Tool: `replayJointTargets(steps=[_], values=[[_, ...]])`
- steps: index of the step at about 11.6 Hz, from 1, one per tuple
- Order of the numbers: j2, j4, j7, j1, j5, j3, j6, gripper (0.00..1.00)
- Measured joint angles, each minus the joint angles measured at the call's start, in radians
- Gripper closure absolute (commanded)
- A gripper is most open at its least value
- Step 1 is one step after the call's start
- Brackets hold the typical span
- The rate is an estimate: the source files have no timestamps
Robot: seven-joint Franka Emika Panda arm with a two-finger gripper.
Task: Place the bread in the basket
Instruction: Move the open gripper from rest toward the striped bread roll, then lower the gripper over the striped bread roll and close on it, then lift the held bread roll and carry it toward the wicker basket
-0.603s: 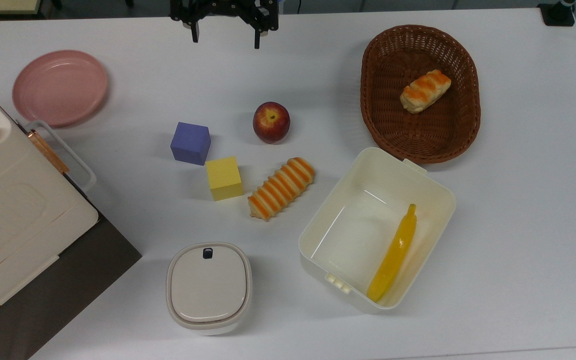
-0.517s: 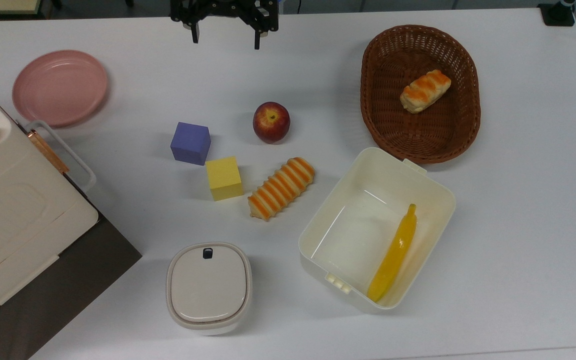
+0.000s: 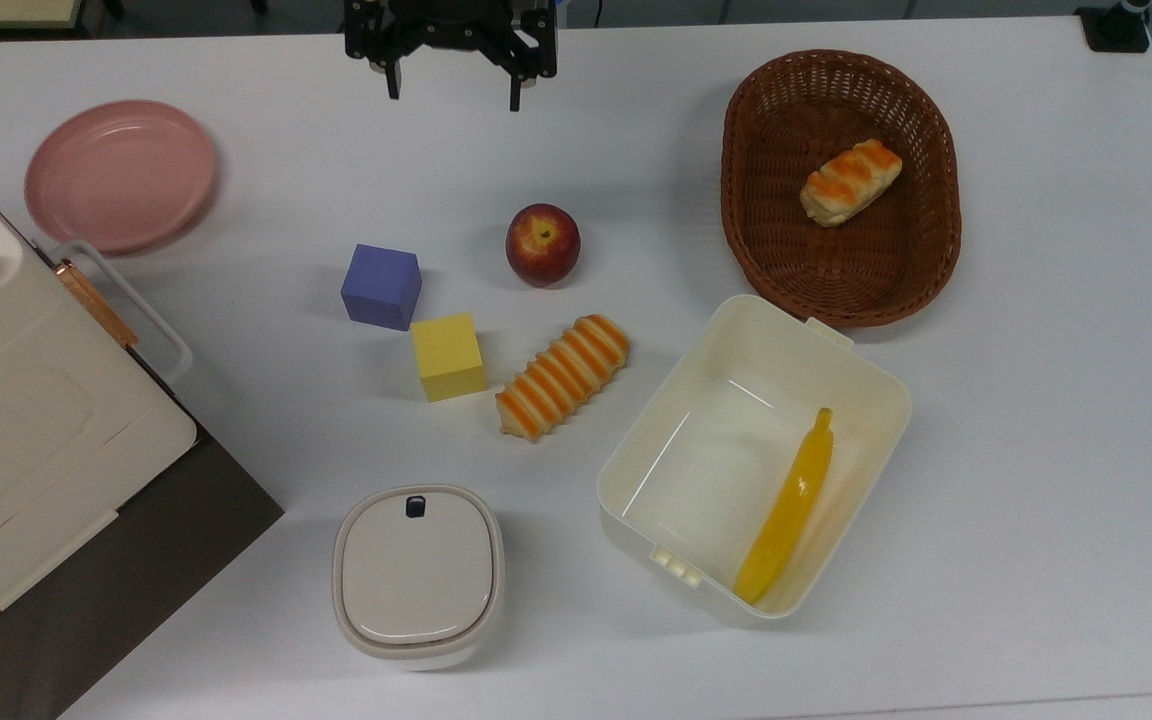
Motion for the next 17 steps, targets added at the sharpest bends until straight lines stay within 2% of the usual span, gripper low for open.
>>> replayJointTargets(steps=[4,9,14,17], values=[[0.049,-0.02,0.003,0.0,0.001,0.0,0.086,0.0],[0.171,-0.041,0.161,0.016,0.002,0.002,0.253,0.0],[0.296,-0.085,0.318,0.023,0.002,0.064,0.366,0.0],[0.366,-0.092,0.356,0.025,0.002,0.083,0.471,0.0]])
